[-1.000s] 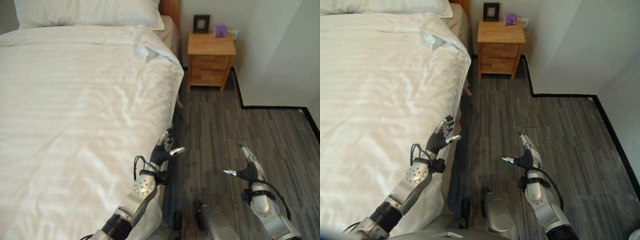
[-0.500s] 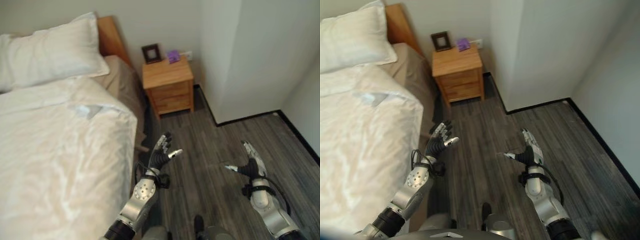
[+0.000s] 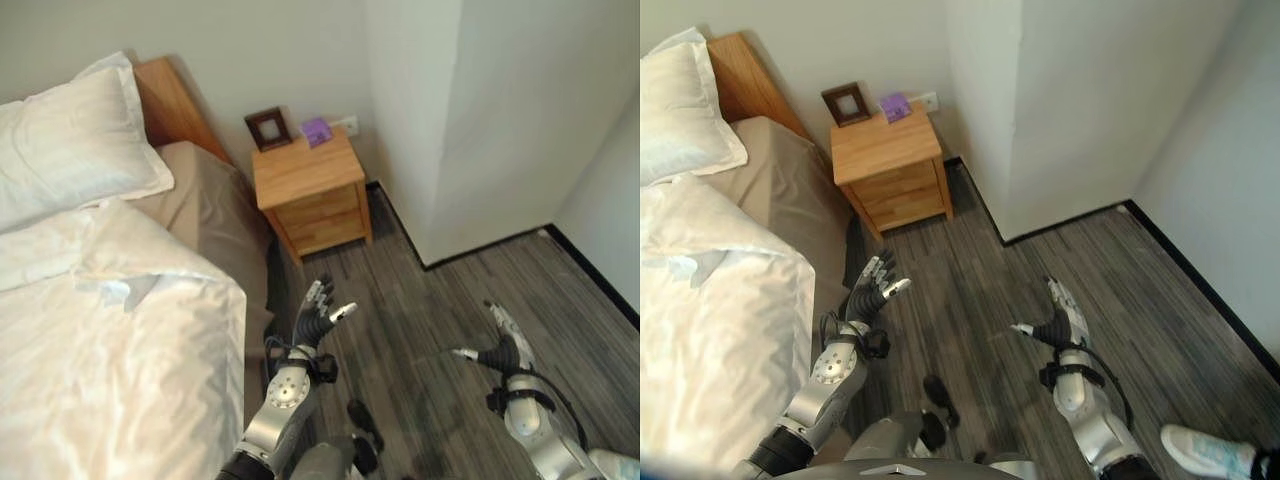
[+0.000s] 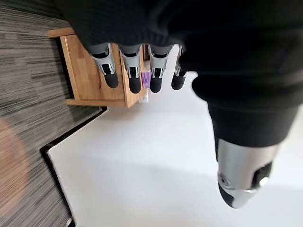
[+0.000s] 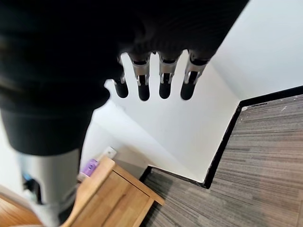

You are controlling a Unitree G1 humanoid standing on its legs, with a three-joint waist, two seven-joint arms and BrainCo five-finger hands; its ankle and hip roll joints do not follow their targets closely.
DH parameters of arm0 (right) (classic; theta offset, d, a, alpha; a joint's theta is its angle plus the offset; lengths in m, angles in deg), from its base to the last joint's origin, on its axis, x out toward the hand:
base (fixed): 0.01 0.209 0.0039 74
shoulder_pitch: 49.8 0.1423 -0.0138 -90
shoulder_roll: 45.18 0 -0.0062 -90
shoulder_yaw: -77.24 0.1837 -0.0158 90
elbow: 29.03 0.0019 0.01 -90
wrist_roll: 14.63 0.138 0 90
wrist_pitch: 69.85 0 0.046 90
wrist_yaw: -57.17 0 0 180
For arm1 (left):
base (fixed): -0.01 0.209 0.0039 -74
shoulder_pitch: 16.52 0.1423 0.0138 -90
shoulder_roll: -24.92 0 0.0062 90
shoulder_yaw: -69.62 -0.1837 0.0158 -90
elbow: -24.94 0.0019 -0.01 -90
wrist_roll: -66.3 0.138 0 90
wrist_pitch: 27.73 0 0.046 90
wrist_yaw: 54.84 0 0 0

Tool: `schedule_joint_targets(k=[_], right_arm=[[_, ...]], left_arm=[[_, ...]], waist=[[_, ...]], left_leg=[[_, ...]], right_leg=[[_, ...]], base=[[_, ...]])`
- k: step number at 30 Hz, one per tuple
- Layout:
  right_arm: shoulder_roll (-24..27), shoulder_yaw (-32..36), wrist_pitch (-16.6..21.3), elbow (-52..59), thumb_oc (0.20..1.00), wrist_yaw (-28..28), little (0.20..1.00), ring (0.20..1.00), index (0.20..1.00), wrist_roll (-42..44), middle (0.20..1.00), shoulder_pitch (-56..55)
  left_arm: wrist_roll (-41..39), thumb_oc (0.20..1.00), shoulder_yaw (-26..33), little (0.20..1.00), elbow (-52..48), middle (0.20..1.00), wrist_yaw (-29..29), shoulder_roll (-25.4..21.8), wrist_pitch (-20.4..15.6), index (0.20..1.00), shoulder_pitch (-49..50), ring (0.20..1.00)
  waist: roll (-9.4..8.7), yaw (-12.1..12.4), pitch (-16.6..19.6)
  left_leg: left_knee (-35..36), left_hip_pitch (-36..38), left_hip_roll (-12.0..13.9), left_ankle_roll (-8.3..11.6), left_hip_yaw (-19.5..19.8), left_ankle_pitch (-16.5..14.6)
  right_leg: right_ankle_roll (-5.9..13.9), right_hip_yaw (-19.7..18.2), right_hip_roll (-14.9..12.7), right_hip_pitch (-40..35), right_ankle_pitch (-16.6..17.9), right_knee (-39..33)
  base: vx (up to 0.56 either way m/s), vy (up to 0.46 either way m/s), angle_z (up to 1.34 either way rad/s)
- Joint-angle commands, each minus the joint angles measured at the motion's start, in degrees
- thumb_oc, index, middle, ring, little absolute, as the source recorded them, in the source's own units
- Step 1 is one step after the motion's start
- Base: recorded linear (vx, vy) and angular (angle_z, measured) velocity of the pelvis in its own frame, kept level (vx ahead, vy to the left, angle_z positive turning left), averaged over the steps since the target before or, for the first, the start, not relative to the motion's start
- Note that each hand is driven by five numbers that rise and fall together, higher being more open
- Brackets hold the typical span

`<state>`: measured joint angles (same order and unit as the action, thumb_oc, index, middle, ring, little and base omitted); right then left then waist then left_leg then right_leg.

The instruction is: Making the bed.

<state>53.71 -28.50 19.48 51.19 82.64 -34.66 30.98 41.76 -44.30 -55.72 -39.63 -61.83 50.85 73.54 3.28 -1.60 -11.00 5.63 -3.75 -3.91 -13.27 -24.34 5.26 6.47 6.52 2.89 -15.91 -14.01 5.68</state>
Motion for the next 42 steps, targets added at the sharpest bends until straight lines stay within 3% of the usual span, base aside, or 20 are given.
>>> schedule_joint_targets(k=[1, 2, 4, 6, 11, 13, 15, 18, 21, 24, 26, 27, 30, 32, 33, 34, 36, 38, 40, 42], right_arm=[[-0.1, 2.8, 1.9, 2.6, 1.000, -0.2, 1.000, 1.000, 1.000, -2.5, 1.000, 5.4], [-0.1, 2.8, 1.9, 2.6, 1.000, -0.2, 1.000, 1.000, 1.000, -2.5, 1.000, 5.4], [0.3, 3.5, 2.0, 3.7, 1.000, -0.2, 1.000, 1.000, 1.000, -3.3, 1.000, 6.2], [0.6, 4.5, 2.4, 5.0, 1.000, 0.5, 1.000, 1.000, 1.000, -3.2, 1.000, 6.4], [2.9, 7.5, 3.3, 8.9, 1.000, 0.8, 1.000, 1.000, 1.000, -3.9, 1.000, 6.3], [4.4, 9.1, 3.4, 9.9, 1.000, 1.0, 1.000, 1.000, 1.000, -4.5, 1.000, 6.3], [6.2, 10.5, 3.3, 11.1, 1.000, 0.8, 1.000, 1.000, 1.000, -5.2, 1.000, 6.6], [8.0, 11.5, 3.2, 11.5, 1.000, 0.8, 1.000, 1.000, 1.000, -5.8, 1.000, 7.3], [7.7, 11.4, 3.3, 10.7, 1.000, -0.2, 1.000, 1.000, 1.000, -5.5, 1.000, 8.5], [7.4, 10.2, 3.5, 10.1, 1.000, -0.9, 1.000, 1.000, 1.000, -5.1, 1.000, 9.8], [7.5, 10.0, 4.0, 10.7, 1.000, -1.6, 1.000, 1.000, 1.000, -3.8, 1.000, 10.5], [7.8, 9.9, 4.2, 11.0, 1.000, -1.3, 1.000, 1.000, 1.000, -3.5, 1.000, 11.1], [8.3, 10.1, 4.2, 11.6, 1.000, -0.6, 1.000, 1.000, 1.000, -2.5, 1.000, 12.7], [8.4, 10.9, 3.8, 12.0, 1.000, 0.0, 1.000, 1.000, 1.000, -2.1, 1.000, 12.9], [8.5, 11.4, 3.7, 12.3, 1.000, 0.2, 1.000, 1.000, 1.000, -2.0, 1.000, 13.0], [8.5, 11.4, 3.6, 12.4, 1.000, 0.1, 1.000, 1.000, 1.000, -1.9, 1.000, 12.9], [8.8, 13.0, 3.4, 13.6, 1.000, 0.7, 1.000, 1.000, 1.000, -1.3, 1.000, 12.9], [10.4, 16.1, 2.9, 14.3, 1.000, 1.9, 1.000, 1.000, 1.000, -1.1, 1.000, 13.9], [13.6, 18.1, 2.1, 13.2, 1.000, 2.1, 1.000, 1.000, 1.000, -0.9, 1.000, 15.9], [15.4, 20.2, 1.8, 10.2, 1.000, 1.9, 1.000, 1.000, 1.000, 0.8, 1.000, 16.6]], left_arm=[[-0.6, 1.000, 0.9, 1.000, -4.0, 1.000, -0.7, -2.7, -1.9, 1.000, -1.8, 1.000], [-0.6, 1.000, 1.0, 1.000, -4.0, 1.000, -0.6, -2.7, -1.9, 1.000, -1.9, 1.000], [1.1, 1.000, 1.1, 1.000, -4.8, 1.000, -0.3, -4.1, -1.7, 1.000, -2.7, 1.000], [1.9, 1.000, 1.2, 1.000, -5.2, 1.000, 0.1, -4.3, -1.8, 1.000, -3.1, 1.000], [2.0, 1.000, 2.5, 1.000, -6.2, 1.000, -1.1, -5.2, -2.3, 1.000, -4.0, 1.000], [2.6, 1.000, 3.3, 1.000, -6.3, 1.000, -1.3, -5.6, -2.8, 1.000, -4.4, 1.000], [2.7, 1.000, 5.1, 1.000, -5.9, 1.000, -1.3, -6.3, -2.9, 1.000, -4.3, 1.000], [3.2, 1.000, 6.9, 1.000, -5.3, 1.000, -1.2, -7.6, -3.2, 1.000, -3.3, 1.000], [1.9, 1.000, 10.5, 1.000, -5.3, 1.000, -1.2, -7.6, -3.5, 1.000, 1.0, 1.000], [0.4, 1.000, 12.8, 1.000, -5.4, 1.000, -1.1, -6.9, -3.4, 1.000, 4.1, 1.000], [-0.8, 1.000, 14.3, 1.000, -5.9, 1.000, -1.7, -6.3, -3.3, 1.000, 6.3, 1.000], [-1.7, 1.000, 14.5, 1.000, -5.9, 1.000, -1.8, -5.9, -3.3, 1.000, 6.2, 1.000], [-3.1, 1.000, 15.3, 1.000, -6.0, 1.000, -2.0, -5.2, -3.2, 1.000, 6.0, 1.000], [-4.3, 1.000, 15.4, 1.000, -5.8, 1.000, -2.8, -5.0, -3.2, 1.000, 5.4, 1.000], [-4.7, 1.000, 15.6, 1.000, -6.1, 1.000, -3.0, -4.8, -3.2, 1.000, 5.6, 1.000], [-4.7, 1.000, 15.5, 1.000, -6.2, 1.000, -3.0, -4.8, -3.2, 1.000, 5.6, 1.000], [-5.0, 1.000, 15.6, 1.000, -6.4, 1.000, -3.4, -4.6, -3.0, 1.000, 5.9, 1.000], [-4.7, 1.000, 16.0, 1.000, -6.7, 1.000, -4.0, -4.9, -2.5, 1.000, 6.5, 1.000], [-4.3, 1.000, 16.6, 1.000, -7.1, 1.000, -4.6, -5.0, -2.0, 1.000, 8.3, 1.000], [-4.1, 1.000, 16.5, 1.000, -6.5, 1.000, -5.8, -5.8, -1.0, 1.000, 8.4, 1.000]], waist=[[-3.34, 3.6, -0.1], [-3.42, 3.6, 0.0], [-2.80, 2.8, -1.3], [-1.53, 1.5, -2.3], [-2.08, -0.8, -2.7], [-2.98, -1.5, -2.2], [-3.68, -1.9, -2.0], [-3.82, -2.6, -2.3], [-4.68, -2.6, -0.9], [-3.63, -2.1, 0.4], [-2.78, -1.2, 0.4], [-3.16, -0.3, -0.6], [-3.90, 0.5, -2.7], [-4.30, 0.9, -2.9], [-4.28, 0.9, -2.8], [-4.32, 1.0, -2.8], [-4.38, 1.4, -2.3], [-3.55, 1.7, -1.4], [-3.80, 2.6, 0.0], [-5.29, 3.1, 0.8]], left_leg=[[-1.9, 2.6, 3.9, 11.05, -2.0, -3.2], [-1.9, 2.5, 3.8, 10.97, -2.0, -3.3], [-1.0, 6.5, 4.0, 9.80, 1.3, -5.8], [-0.6, 8.6, 5.0, 10.07, 5.9, -6.8], [-0.6, 11.8, 4.4, 11.64, 15.5, -8.8], [-0.6, 12.4, 3.6, 12.26, 20.5, -9.8], [-0.6, 14.0, 3.4, 12.98, 26.3, -11.1], [-0.6, 16.8, 4.4, 13.92, 31.2, -13.1], [-0.6, 19.7, 5.6, 15.19, 33.8, -14.8], [-2.8, 19.9, 7.5, 16.20, 33.7, -14.3], [-11.3, 16.1, 7.8, 17.54, 32.8, -12.6], [-16.4, 12.7, 7.0, 18.72, 32.1, -9.2], [-26.6, 5.4, 8.9, 18.48, 23.7, -7.3], [-24.7, 3.4, 12.6, 17.80, 14.0, -7.9], [-23.2, 3.1, 12.9, 17.52, 10.8, -8.6], [-23.0, 3.2, 12.8, 17.46, 10.7, -8.5], [-19.4, 1.2, 10.8, 16.27, 5.1, -8.7], [-13.9, 0.3, 9.2, 15.49, -1.2, -6.3], [-7.6, 3.0, 6.6, 14.38, 1.9, -5.6], [-4.2, 5.3, 6.4, 14.01, 2.7, -4.9]], right_leg=[[5.73, 0.0, -10.5, 2.3, 11.2, 6.4], [5.81, 0.0, -10.6, 2.6, 11.0, 6.9], [8.06, -2.1, -10.1, 10.7, 17.8, 21.6], [5.65, -4.4, -6.7, 17.4, 13.9, 26.6], [0.92, -8.9, -4.6, 20.6, 8.1, 11.4], [0.61, -14.2, -3.6, 21.3, 10.1, 1.6], [2.18, -17.7, -3.1, 26.1, 15.0, -4.3], [2.92, -16.6, -3.6, 28.4, 17.5, -6.4], [2.05, -15.4, -5.8, 25.0, 19.5, -8.0], [1.44, -14.8, -5.3, 22.7, 19.5, -8.5], [0.54, -13.1, -5.3, 19.0, 17.9, -9.5], [-0.20, -12.4, -6.2, 17.3, 17.7, -10.1], [-2.12, -8.6, -7.9, 12.7, 14.8, -10.7], [-2.56, -4.5, -9.3, 10.6, 12.9, -10.7], [-2.56, -3.2, -9.5, 10.1, 12.3, -10.7], [-2.51, -3.2, -9.6, 10.1, 12.3, -10.7], [-2.35, -0.4, -9.6, 8.4, 11.0, -10.7], [-2.14, 2.9, -8.3, 5.9, 8.6, -10.7], [-1.48, 4.7, -8.3, 3.9, 8.2, -9.5], [-0.75, 6.3, -8.5, 4.4, 7.5, -4.7]], base=[[0.16, 0.089, 0.55], [0.14, 0.077, 0.94], [0.26, 0.099, 0.86], [0.32, 0.044, 0.73], [0.31, -0.070, 1.64], [0.39, -0.151, 1.69], [0.46, -0.216, 1.31], [0.44, -0.260, 1.37], [0.28, -0.290, 1.21], [0.23, -0.212, 0.89], [0.20, -0.194, 0.46], [0.16, -0.154, 0.33], [0.08, -0.179, 0.40], [0.09, -0.145, 0.75], [0.07, -0.067, 0.99], [0.09, -0.043, 1.08], [0.18, -0.054, 1.29], [0.29, 0.021, 1.34], [0.27, 0.138, 1.01], [0.17, 0.051, 0.49]])
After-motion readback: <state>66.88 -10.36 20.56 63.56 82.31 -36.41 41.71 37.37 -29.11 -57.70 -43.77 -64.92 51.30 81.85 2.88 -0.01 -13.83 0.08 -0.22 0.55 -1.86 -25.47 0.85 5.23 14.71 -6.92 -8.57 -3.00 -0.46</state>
